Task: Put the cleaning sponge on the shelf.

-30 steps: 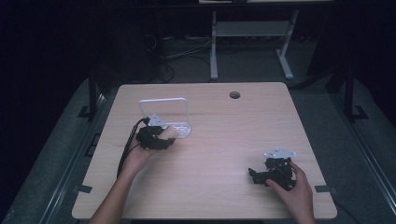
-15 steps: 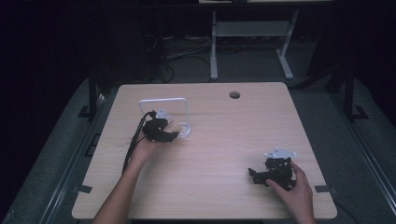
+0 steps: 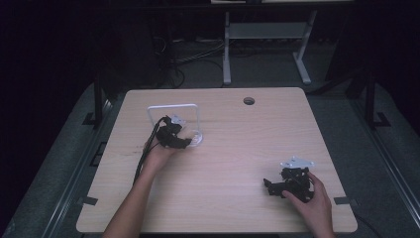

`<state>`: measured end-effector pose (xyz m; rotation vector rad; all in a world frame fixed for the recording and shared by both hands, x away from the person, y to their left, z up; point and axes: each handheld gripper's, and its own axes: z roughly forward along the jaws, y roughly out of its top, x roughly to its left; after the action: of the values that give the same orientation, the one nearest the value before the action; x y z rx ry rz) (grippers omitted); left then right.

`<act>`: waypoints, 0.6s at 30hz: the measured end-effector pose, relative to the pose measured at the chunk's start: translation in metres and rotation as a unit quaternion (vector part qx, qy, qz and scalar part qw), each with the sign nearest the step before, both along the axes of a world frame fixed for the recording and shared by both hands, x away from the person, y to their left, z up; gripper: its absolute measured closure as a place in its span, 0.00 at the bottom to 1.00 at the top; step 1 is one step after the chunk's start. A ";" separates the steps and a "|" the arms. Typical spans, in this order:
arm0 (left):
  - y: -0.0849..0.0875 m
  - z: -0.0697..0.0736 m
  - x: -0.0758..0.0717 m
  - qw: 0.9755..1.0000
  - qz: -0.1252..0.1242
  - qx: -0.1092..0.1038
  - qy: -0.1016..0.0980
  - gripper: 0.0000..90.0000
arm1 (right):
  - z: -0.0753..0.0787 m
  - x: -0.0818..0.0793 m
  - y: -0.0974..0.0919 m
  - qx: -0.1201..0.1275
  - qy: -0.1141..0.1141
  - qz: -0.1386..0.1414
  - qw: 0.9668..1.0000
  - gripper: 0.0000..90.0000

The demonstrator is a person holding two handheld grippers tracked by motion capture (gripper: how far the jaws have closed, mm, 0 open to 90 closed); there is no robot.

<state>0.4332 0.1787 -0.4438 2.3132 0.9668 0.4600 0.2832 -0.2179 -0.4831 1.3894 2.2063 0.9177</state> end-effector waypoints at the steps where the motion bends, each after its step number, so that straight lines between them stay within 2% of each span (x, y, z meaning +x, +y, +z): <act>1: 0.000 -0.001 0.001 1.000 0.001 0.000 0.002 0.46 | 0.000 0.000 0.000 0.000 0.000 0.000 1.000 0.00; 7: -0.001 -0.004 0.003 1.000 -0.001 0.004 0.002 0.46 | 0.000 0.000 0.000 0.000 0.000 0.000 1.000 0.00; 18: 0.000 -0.003 0.003 1.000 -0.002 -0.004 -0.001 0.41 | 0.000 0.000 0.000 0.000 0.000 0.000 1.000 0.00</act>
<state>0.4360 0.1785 -0.4465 2.3071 0.9614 0.4562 0.2832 -0.2179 -0.4832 1.3896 2.2063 0.9178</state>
